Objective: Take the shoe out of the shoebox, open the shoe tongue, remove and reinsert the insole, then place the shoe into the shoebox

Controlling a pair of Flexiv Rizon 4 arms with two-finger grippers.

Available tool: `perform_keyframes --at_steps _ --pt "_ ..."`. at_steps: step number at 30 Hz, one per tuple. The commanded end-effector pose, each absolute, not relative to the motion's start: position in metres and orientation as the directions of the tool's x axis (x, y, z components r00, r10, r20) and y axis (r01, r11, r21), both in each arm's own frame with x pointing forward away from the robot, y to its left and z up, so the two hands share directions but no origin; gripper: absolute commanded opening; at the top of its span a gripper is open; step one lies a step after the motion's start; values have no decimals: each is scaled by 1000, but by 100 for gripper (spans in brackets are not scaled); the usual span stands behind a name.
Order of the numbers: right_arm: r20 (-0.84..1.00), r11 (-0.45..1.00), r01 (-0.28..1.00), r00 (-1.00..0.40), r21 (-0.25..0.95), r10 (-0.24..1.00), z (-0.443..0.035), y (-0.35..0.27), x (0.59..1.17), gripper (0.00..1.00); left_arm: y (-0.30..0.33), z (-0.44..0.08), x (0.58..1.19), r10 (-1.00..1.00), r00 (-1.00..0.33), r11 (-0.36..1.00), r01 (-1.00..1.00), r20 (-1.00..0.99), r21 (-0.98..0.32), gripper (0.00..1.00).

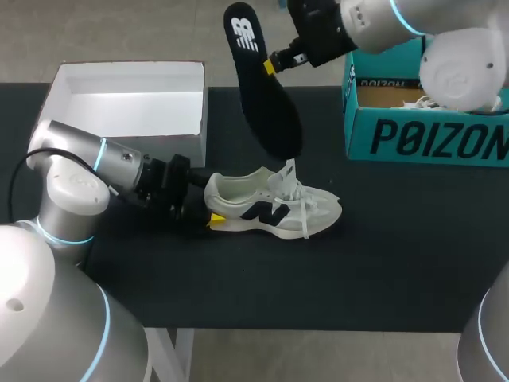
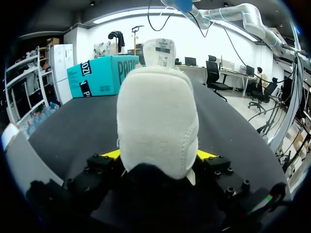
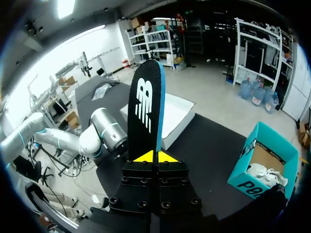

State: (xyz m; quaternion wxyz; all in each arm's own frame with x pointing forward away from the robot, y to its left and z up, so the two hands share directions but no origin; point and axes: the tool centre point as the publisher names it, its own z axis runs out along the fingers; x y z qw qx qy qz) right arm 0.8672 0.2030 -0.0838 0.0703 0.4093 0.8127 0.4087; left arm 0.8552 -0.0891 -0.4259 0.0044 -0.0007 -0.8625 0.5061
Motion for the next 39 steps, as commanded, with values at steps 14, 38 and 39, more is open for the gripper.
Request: perform_keyframes --at_steps 14,38,39 --pt "275 180 572 -617 800 738 -46 128 769 0 -90 -429 856 4 -1000 487 -3 6 -873 0" --pt "298 145 587 -589 796 751 -30 112 732 0 -90 -429 856 4 -1000 487 -3 6 -873 0" --pt "301 141 596 -578 790 758 -28 108 726 0 -90 -429 856 4 -1000 487 -3 6 -873 0"
